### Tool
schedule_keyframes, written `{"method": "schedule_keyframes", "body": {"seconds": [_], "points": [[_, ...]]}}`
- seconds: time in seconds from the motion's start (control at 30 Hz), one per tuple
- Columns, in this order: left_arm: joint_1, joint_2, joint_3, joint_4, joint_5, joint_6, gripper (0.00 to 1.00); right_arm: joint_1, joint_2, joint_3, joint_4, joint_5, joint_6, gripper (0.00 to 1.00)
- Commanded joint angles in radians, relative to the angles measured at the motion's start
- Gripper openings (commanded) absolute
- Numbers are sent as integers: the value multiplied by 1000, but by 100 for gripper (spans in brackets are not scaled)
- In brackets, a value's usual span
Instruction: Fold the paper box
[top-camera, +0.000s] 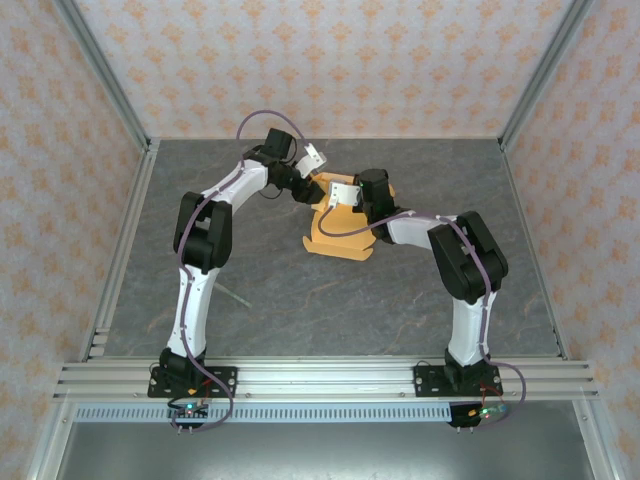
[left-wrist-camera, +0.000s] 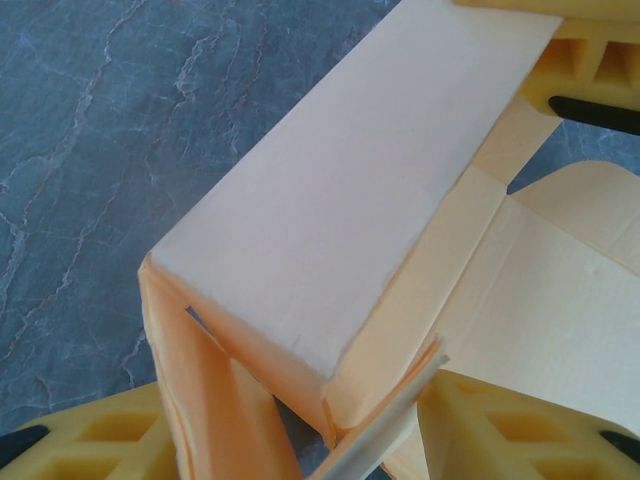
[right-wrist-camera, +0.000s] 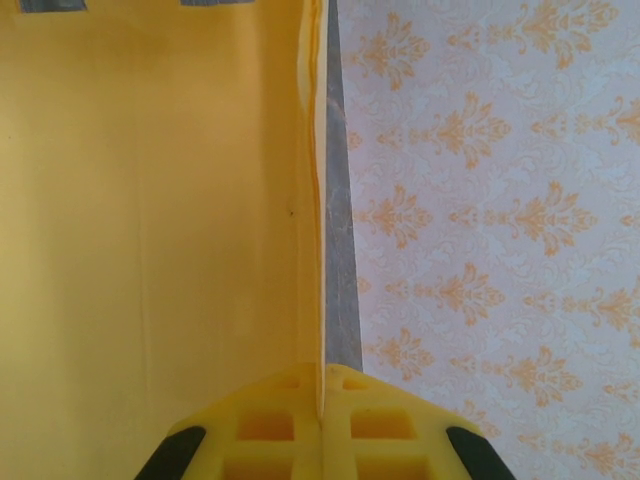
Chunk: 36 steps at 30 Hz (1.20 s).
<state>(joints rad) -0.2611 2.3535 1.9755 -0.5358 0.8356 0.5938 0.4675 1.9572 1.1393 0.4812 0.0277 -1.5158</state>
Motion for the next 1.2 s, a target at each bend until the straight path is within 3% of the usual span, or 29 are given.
{"method": "schedule_keyframes", "body": {"seconds": [0.0,0.47,0.77,1.17], "points": [[8,9,67,-81,48,38,54,-3,9,23,-30,-28,14,0],[20,29,126,-221,122,114,74,-3,-5,22,-37,-24,13,0],[40,38,130,-234,149,157,57,-3,-11,28,-44,-26,11,0],[15,87,198,-185,29,23,53,1,-12,23,-39,-38,26,0]]}}
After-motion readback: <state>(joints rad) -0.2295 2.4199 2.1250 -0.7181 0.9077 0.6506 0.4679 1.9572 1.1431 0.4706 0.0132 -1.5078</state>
